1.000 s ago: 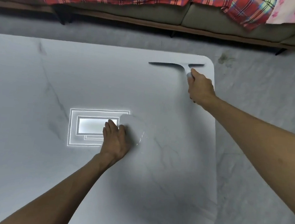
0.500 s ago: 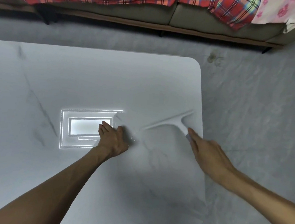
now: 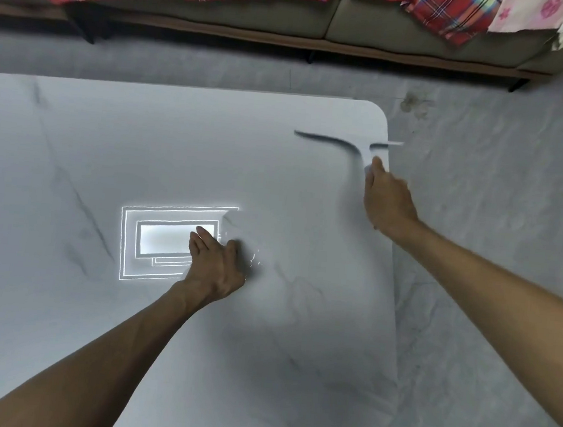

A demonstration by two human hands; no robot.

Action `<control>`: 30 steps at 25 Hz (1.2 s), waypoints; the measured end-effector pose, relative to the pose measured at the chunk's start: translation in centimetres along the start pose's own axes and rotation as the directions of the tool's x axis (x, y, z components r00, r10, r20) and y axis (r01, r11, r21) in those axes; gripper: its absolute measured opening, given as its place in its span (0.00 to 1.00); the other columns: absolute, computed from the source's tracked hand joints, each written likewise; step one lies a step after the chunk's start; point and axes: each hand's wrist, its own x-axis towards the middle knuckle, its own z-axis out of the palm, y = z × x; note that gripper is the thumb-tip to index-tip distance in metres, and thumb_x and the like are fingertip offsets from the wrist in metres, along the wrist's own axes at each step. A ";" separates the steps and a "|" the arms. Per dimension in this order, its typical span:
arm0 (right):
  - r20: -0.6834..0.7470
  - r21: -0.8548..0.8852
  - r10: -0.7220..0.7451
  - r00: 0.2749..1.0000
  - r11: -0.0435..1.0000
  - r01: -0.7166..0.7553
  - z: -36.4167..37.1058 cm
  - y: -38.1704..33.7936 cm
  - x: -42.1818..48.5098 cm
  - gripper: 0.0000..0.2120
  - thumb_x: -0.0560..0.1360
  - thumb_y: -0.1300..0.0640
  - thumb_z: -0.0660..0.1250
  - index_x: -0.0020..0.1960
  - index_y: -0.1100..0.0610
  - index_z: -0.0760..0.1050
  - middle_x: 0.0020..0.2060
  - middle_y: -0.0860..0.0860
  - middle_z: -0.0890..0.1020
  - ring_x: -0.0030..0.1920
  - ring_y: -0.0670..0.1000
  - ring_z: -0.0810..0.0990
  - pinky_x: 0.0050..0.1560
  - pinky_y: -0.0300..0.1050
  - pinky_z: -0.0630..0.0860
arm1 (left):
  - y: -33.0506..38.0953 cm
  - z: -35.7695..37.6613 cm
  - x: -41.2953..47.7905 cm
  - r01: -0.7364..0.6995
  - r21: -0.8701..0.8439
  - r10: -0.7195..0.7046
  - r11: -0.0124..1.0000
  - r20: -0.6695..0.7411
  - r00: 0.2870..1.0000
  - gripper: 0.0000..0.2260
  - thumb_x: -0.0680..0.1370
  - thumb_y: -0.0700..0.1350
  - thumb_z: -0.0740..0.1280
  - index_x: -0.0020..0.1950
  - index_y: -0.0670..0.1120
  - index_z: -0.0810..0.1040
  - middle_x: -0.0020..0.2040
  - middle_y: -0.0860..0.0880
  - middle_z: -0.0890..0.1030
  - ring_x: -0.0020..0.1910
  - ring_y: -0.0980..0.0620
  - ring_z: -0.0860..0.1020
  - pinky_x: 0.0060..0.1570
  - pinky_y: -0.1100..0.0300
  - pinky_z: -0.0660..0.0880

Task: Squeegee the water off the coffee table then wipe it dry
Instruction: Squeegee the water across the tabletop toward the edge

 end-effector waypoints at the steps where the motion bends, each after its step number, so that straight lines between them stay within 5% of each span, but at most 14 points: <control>1: 0.031 0.002 0.022 0.999 1.000 -0.022 0.7 0.9 -2.2 0.20 0.84 0.54 0.47 0.75 0.56 0.59 0.49 0.65 0.80 0.46 0.66 0.80 0.47 0.57 0.78 | -0.1 -0.1 0.0 -0.006 -0.007 0.006 1.000 0.007 1.000 0.21 0.79 0.51 0.58 0.67 0.40 0.66 0.69 0.17 0.49 0.71 0.20 0.50 0.73 0.37 0.48; 5: 0.187 -0.099 0.007 0.982 0.995 0.012 2.1 4.1 -12.2 0.23 0.82 0.54 0.47 0.77 0.54 0.54 0.40 0.60 0.77 0.36 0.57 0.74 0.40 0.46 0.71 | 0.0 -0.4 0.2 0.008 -0.033 -0.006 0.999 0.055 0.998 0.22 0.78 0.50 0.60 0.69 0.41 0.63 0.69 0.17 0.48 0.71 0.20 0.49 0.73 0.37 0.47; 10: 0.214 -0.003 0.005 0.977 1.000 -0.004 0.4 4.1 -14.5 0.21 0.83 0.52 0.51 0.75 0.53 0.62 0.49 0.57 0.83 0.40 0.54 0.80 0.44 0.40 0.72 | 0.1 -0.5 0.0 0.009 -0.034 -0.007 0.999 0.050 0.999 0.20 0.80 0.49 0.58 0.69 0.41 0.64 0.69 0.18 0.46 0.71 0.20 0.47 0.73 0.37 0.47; 14: -0.012 0.090 0.017 1.000 0.996 -0.015 -1.9 0.8 -4.9 0.18 0.84 0.53 0.49 0.66 0.62 0.67 0.51 0.67 0.80 0.49 0.65 0.81 0.51 0.58 0.77 | -0.4 -0.3 -0.2 0.010 -0.087 -0.006 0.996 0.043 0.999 0.19 0.79 0.47 0.59 0.66 0.40 0.65 0.71 0.20 0.45 0.73 0.22 0.45 0.74 0.39 0.47; 18: 0.005 0.217 0.187 0.982 0.959 -0.184 -2.0 -1.8 -0.3 0.14 0.83 0.56 0.49 0.63 0.61 0.67 0.54 0.66 0.78 0.47 0.63 0.81 0.44 0.62 0.80 | -0.6 -0.3 -0.1 0.003 -0.135 0.003 0.991 0.040 0.999 0.18 0.76 0.42 0.58 0.64 0.39 0.66 0.72 0.22 0.43 0.74 0.24 0.43 0.74 0.40 0.45; 22: 0.087 -0.007 0.142 0.986 0.990 -0.142 2.0 0.3 -7.0 0.20 0.83 0.56 0.47 0.75 0.58 0.56 0.60 0.66 0.76 0.56 0.65 0.78 0.54 0.61 0.77 | -1.0 1.0 0.1 0.026 -0.130 -0.029 0.991 -0.021 0.999 0.20 0.77 0.49 0.56 0.64 0.39 0.67 0.73 0.22 0.46 0.74 0.26 0.45 0.74 0.40 0.49; 25: 0.232 0.014 0.175 0.957 0.983 -0.183 4.7 3.1 -15.0 0.26 0.83 0.54 0.47 0.78 0.48 0.42 0.63 0.62 0.73 0.56 0.63 0.78 0.56 0.59 0.77 | -1.8 1.6 0.0 0.061 -0.145 -0.078 0.988 -0.110 0.991 0.23 0.73 0.58 0.53 0.52 0.40 0.72 0.68 0.26 0.62 0.69 0.31 0.60 0.66 0.40 0.62; 28: 0.361 0.055 0.181 0.915 0.975 -0.215 4.9 4.3 -19.8 0.27 0.83 0.52 0.48 0.77 0.41 0.40 0.58 0.55 0.75 0.48 0.57 0.79 0.40 0.50 0.81 | -1.6 2.8 -2.0 0.099 -0.184 -0.134 0.978 -0.189 0.973 0.11 0.72 0.52 0.62 0.43 0.45 0.66 0.61 0.34 0.71 0.61 0.38 0.66 0.60 0.48 0.65; 30: 0.461 0.053 0.180 0.869 0.972 -0.229 4.0 4.9 -22.1 0.23 0.83 0.52 0.48 0.76 0.42 0.50 0.49 0.52 0.76 0.39 0.54 0.78 0.23 0.41 0.75 | -1.3 4.8 -4.9 0.140 -0.193 -0.182 0.971 -0.217 0.959 0.07 0.72 0.48 0.59 0.43 0.44 0.66 0.55 0.37 0.74 0.55 0.39 0.69 0.53 0.51 0.65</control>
